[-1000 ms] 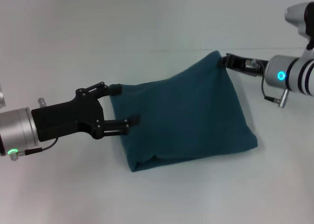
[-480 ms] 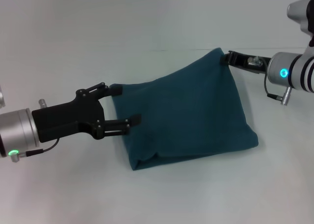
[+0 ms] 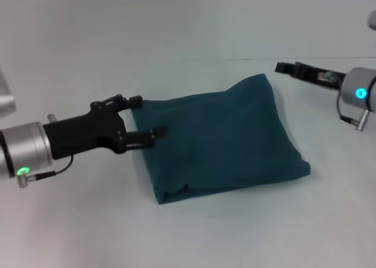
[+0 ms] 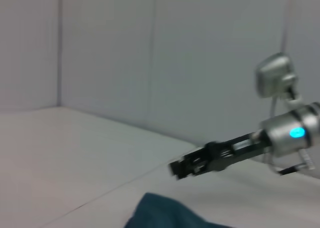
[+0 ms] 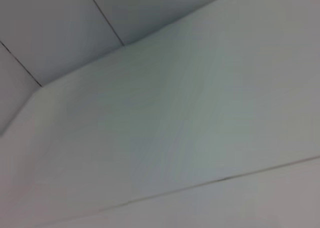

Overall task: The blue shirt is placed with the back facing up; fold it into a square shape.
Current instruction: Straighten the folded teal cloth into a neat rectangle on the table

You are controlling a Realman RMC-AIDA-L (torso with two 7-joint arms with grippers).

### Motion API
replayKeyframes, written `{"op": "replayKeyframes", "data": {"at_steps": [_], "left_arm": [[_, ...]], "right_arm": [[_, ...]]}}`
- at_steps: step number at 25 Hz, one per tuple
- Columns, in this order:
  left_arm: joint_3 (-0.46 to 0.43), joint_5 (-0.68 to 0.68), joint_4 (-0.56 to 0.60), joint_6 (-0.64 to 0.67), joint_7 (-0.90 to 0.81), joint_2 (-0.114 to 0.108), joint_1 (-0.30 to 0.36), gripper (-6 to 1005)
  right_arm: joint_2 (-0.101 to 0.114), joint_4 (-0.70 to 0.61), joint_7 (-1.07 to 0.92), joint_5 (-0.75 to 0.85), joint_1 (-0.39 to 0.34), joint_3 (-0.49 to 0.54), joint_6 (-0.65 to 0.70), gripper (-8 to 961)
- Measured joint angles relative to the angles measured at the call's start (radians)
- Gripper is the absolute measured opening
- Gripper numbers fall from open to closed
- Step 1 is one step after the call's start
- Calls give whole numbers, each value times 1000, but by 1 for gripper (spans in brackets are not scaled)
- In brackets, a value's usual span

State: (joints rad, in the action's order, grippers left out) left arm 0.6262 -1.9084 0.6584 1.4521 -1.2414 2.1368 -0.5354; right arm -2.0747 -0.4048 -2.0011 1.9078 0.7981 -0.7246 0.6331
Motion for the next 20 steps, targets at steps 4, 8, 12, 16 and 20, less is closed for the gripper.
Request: {"op": "replayKeyframes", "data": {"at_steps": [4,8,12,16,20], "left_arm": [[4,-4,-12,-109,-73,7,-20,860],[8,-5,-18,-207,-145,16,-37,857],[20,-5,-19,-282,-233,20,-49,854],[26,-6,-15,-329,-331,18,-59,852],[55,-19,-18,-408,-462,13,-68,849]], "right_arm": [[12,-76,5,-40,-57,1,141,460],[41,-121,3,-67,-107,1,288,606],[77,-119,-4,-93,-138,2,388,723],[99,-124,-23,-110,-160,3,455,776],[122,-125,-42,-107,-166,2,515,775]]}}
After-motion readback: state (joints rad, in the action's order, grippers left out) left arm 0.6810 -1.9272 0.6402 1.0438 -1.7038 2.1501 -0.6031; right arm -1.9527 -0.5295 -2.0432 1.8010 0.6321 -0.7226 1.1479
